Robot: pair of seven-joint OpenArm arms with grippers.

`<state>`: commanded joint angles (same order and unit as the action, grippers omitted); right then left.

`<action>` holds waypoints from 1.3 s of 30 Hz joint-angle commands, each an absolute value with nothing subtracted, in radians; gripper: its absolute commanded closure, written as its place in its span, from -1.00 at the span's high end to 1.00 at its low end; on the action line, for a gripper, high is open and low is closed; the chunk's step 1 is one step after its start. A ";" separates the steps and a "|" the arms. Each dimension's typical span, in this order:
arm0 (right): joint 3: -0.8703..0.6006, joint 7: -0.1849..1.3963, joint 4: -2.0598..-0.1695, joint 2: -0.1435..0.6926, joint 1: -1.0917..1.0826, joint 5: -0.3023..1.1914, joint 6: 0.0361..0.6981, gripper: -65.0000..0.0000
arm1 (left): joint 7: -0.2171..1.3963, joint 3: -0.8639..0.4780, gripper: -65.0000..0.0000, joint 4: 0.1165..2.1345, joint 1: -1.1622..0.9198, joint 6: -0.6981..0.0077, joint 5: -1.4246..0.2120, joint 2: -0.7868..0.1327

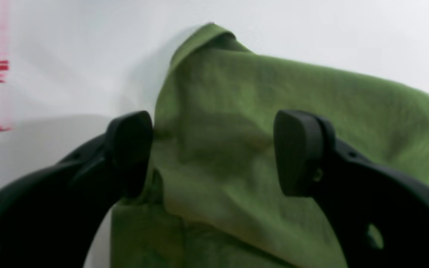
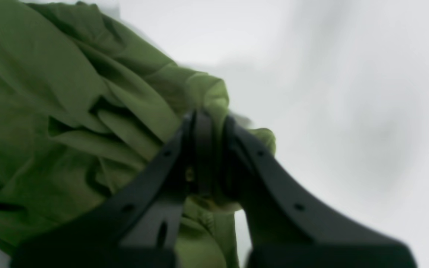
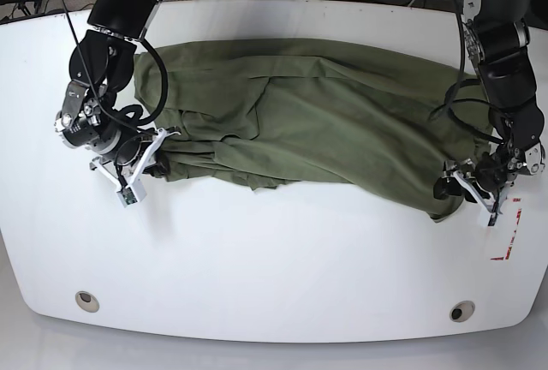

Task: Fold the T-shirt properly
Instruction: 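Hold the shirt edge with the right gripper and regrasp with the left gripper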

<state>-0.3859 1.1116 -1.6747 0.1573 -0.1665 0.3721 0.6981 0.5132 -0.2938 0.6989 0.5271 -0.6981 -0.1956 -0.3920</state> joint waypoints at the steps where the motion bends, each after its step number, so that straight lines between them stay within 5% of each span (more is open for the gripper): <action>1: -0.386 1.112 -1.675 0.157 -0.166 0.372 0.698 -1.00 | 0.506 -0.294 0.47 0.688 0.529 -0.698 -0.196 -0.392; 21: -0.387 1.112 -1.675 0.157 -0.163 0.375 0.698 -1.00 | 0.501 -0.216 0.43 0.671 0.527 -0.698 -0.200 -0.383; 23: -0.387 1.112 -1.675 0.156 -0.163 0.375 0.698 -1.00 | 0.501 -0.209 0.31 0.671 0.527 -0.698 -0.200 -0.372; 31: -0.387 1.112 -1.675 0.156 -0.165 0.372 0.698 -1.00 | 0.493 -0.213 -1.00 0.676 0.529 -0.696 -0.199 -0.349; 39: -0.387 1.112 -1.675 0.160 -0.166 0.366 0.698 -1.00 | 0.503 -0.211 -1.00 0.754 0.522 -0.698 -0.197 -0.351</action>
